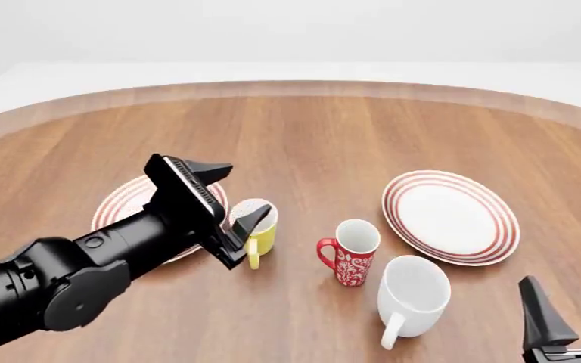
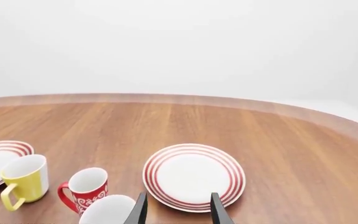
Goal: Put the red mug on the left plate.
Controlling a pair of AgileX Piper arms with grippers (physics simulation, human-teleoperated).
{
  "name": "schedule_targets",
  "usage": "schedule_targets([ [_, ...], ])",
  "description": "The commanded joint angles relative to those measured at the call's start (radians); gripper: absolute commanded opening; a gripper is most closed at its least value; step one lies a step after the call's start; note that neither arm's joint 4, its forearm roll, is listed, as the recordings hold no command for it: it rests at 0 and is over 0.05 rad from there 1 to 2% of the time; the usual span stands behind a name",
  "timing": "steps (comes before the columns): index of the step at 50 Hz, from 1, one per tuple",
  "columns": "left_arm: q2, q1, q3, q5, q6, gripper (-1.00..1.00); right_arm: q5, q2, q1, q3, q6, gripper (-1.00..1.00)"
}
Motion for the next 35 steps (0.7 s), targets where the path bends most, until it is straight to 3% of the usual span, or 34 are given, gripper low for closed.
schedule_targets([
  [1, 0.09, -0.031, -0.019, -0.016, 0.019, 1.0, -0.001, 0.0, 0.014, 0.004, -0.011, 1.0],
  [19, 0.174, -0.098, -0.009, -0.035, 0.036, 1.0, -0.014, 0.025, 0.012, 0.004, -0.01, 1.0],
  [35, 0.274, -0.129, -0.055, -0.046, 0.049, 1.0, -0.004, 0.014, 0.019, 0.004, -0.023, 1.0],
])
